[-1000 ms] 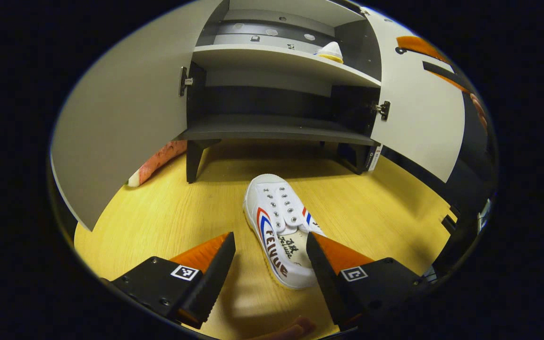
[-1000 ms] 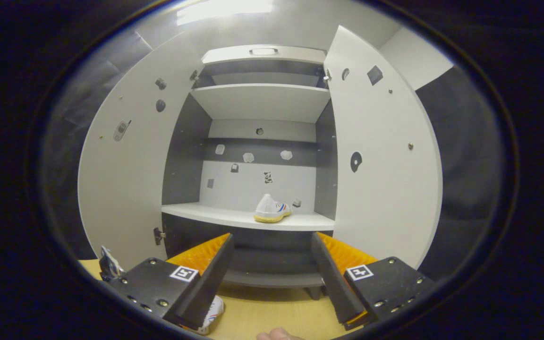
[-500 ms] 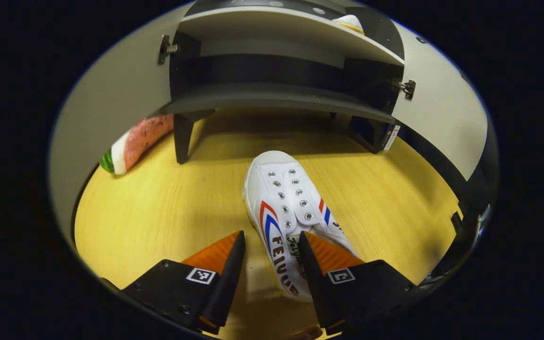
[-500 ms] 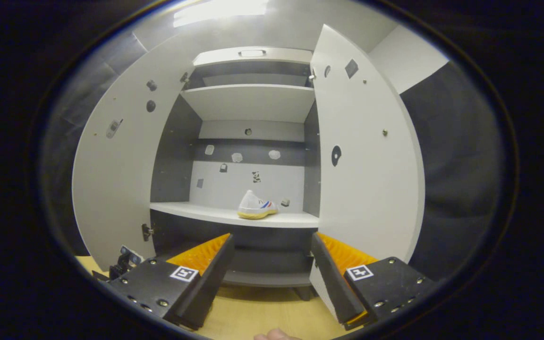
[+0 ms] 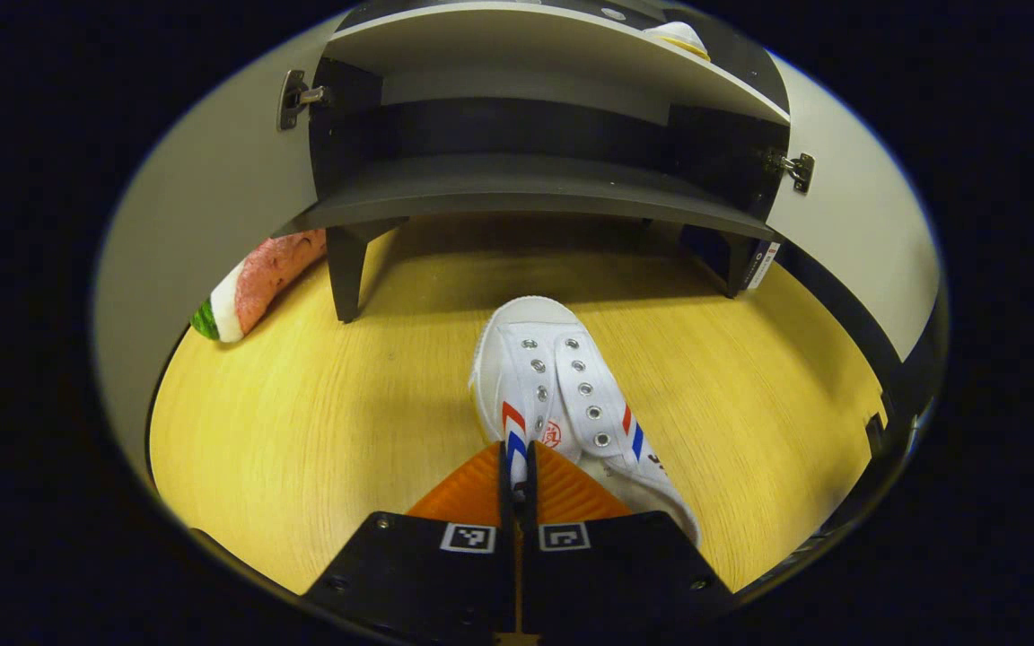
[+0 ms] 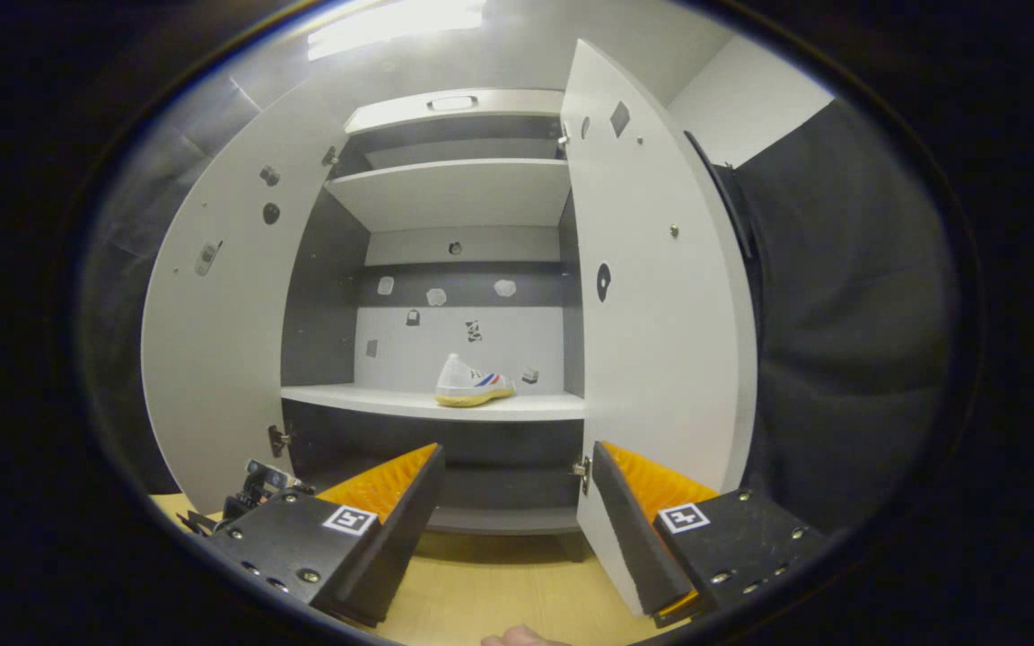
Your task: Grab one shoe with the right hand and put it into the shoe cabinet, grab the other shoe with the left hand and put it into the shoe cabinet; then close the right door with the right hand and the left door with the left hand.
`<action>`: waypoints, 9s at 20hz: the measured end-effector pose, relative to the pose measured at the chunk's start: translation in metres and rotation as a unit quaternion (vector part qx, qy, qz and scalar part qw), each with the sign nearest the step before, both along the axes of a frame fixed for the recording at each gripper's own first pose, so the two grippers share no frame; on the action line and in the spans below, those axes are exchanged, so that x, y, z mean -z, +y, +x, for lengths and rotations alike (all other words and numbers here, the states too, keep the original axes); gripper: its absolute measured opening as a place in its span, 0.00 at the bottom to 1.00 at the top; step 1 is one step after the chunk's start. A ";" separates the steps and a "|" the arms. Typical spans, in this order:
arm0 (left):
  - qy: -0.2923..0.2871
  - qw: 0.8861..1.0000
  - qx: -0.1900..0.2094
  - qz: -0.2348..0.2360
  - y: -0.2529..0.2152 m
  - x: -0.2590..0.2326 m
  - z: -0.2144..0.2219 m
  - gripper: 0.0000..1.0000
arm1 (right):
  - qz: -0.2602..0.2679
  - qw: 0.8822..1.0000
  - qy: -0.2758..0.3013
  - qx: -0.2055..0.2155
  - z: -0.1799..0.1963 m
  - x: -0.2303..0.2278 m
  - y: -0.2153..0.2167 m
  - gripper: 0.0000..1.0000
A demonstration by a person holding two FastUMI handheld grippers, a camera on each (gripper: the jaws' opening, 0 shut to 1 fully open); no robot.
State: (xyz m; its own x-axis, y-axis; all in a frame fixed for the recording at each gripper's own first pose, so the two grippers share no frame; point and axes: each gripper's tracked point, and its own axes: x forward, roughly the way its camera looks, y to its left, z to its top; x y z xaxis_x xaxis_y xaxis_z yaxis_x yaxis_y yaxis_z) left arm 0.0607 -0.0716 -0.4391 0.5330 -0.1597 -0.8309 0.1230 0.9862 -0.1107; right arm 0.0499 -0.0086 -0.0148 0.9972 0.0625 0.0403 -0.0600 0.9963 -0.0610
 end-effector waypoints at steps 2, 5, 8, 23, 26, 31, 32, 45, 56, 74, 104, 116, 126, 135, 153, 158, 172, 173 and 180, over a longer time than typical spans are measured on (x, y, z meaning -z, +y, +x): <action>-0.010 1.000 -0.002 0.008 0.001 -0.008 0.001 0.01 | 0.000 1.000 0.001 0.000 -0.006 0.000 -0.005 0.98; -0.017 1.000 -0.018 0.007 0.001 -0.026 -0.001 0.01 | -0.004 1.000 0.002 0.001 -0.011 -0.002 -0.010 0.98; -0.048 0.998 -0.027 0.005 0.003 -0.055 0.002 0.01 | -0.003 1.000 0.002 -0.004 -0.017 -0.001 -0.009 0.98; -0.272 0.960 -0.060 0.017 0.021 -0.302 0.101 0.00 | -0.014 0.999 0.020 -0.027 -0.021 0.024 -0.014 0.98; -0.299 0.952 -0.059 0.024 0.019 -0.345 0.130 0.01 | -0.021 1.000 0.013 -0.017 -0.020 0.024 -0.024 0.98; -0.349 0.935 -0.039 0.045 0.007 -0.392 0.184 0.01 | -0.009 0.999 0.009 -0.036 -0.026 0.021 -0.025 0.99; -0.362 0.930 -0.034 0.053 0.002 -0.400 0.199 0.00 | -0.010 0.999 0.005 -0.041 -0.028 0.020 -0.025 0.98; -0.223 0.970 -0.093 -0.003 -0.005 -0.310 0.318 0.01 | -0.006 0.998 -0.017 -0.054 -0.072 0.007 -0.027 0.98; -0.175 0.980 -0.089 0.009 0.010 -0.276 0.345 0.05 | -0.026 0.999 -0.025 -0.033 -0.099 0.003 -0.017 0.98; -0.385 0.922 -0.029 0.037 0.007 -0.411 0.140 0.98 | -0.036 0.999 -0.020 -0.027 -0.135 -0.001 0.008 0.98; -0.425 0.903 -0.046 -0.040 0.099 -0.425 -0.135 0.99 | 0.019 0.996 0.069 0.044 0.036 -0.189 -0.254 0.98; -0.430 0.901 -0.061 -0.021 0.124 -0.420 -0.145 0.99 | 0.004 0.993 0.106 -0.051 0.057 -0.173 -0.174 1.00; -0.426 0.902 -0.059 -0.040 0.114 -0.414 -0.153 0.99 | -0.016 0.993 0.097 -0.066 0.050 -0.170 -0.128 0.87; -0.407 0.909 -0.042 -0.082 0.100 -0.397 -0.144 0.99 | -0.056 0.994 0.075 -0.057 0.049 -0.169 -0.072 0.82; -0.433 0.897 -0.079 -0.041 0.172 -0.389 -0.120 0.99 | 0.048 0.994 0.065 -0.070 0.053 -0.144 -0.006 0.96; -0.432 0.895 -0.107 -0.017 0.209 -0.397 -0.101 0.99 | 0.056 0.992 0.071 -0.086 0.039 -0.133 -0.010 0.96; -0.431 0.893 -0.126 0.022 0.308 -0.434 0.016 0.99 | 0.044 0.992 0.041 -0.108 -0.034 -0.137 -0.016 0.96; -0.435 0.891 -0.129 0.026 0.317 -0.439 0.024 0.99 | 0.041 0.993 0.036 -0.101 -0.039 -0.139 -0.018 0.96; -0.405 0.904 -0.129 -0.045 0.317 -0.434 0.049 0.92 | 0.013 0.996 0.024 -0.084 -0.069 -0.142 -0.017 0.96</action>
State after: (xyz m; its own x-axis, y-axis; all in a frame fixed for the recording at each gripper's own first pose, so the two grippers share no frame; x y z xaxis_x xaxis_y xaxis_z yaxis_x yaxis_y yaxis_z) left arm 0.1099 0.2451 -0.0051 0.9901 0.0093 -0.1403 -0.0331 0.9852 -0.1682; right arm -0.0192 -0.0257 0.1271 0.9734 0.2292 -0.0030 -0.2292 0.9729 -0.0294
